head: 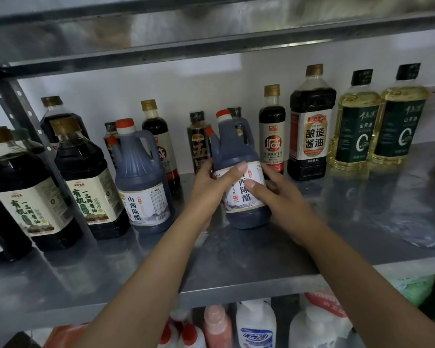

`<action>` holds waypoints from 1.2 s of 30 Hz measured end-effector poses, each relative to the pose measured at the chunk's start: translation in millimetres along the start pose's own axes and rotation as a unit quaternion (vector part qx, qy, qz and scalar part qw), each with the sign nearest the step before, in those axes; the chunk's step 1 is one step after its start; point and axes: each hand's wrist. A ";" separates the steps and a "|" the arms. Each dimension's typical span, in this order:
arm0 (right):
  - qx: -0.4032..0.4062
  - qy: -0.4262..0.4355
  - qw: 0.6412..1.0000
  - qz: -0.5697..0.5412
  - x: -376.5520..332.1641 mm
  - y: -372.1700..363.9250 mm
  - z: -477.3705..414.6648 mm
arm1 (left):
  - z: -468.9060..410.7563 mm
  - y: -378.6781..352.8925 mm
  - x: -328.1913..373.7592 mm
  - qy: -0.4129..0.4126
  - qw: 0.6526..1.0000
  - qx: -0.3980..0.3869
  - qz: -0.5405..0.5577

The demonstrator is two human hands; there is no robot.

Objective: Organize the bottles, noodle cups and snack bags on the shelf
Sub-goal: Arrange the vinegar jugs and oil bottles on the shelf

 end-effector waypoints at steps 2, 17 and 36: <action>0.009 0.006 1.000 0.008 0.4 0.4 -0.6 | -1.4 -0.5 -0.9 -0.008 1.000 0.001 -0.009; 0.029 -0.004 0.999 0.016 0.5 1.1 -0.3 | -4.7 -1.4 -4.6 -0.031 0.999 0.010 -0.024; 0.012 -0.031 0.979 0.202 -2.2 18.6 11.8 | -0.8 -11.4 -9.4 0.002 0.998 -0.061 0.031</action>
Point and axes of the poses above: each hand's wrist, its own z-axis away from the middle knuckle, its own y-axis out of the back of the hand, x = y × z, and after that the axes turned 2 degrees about -y, right-handed
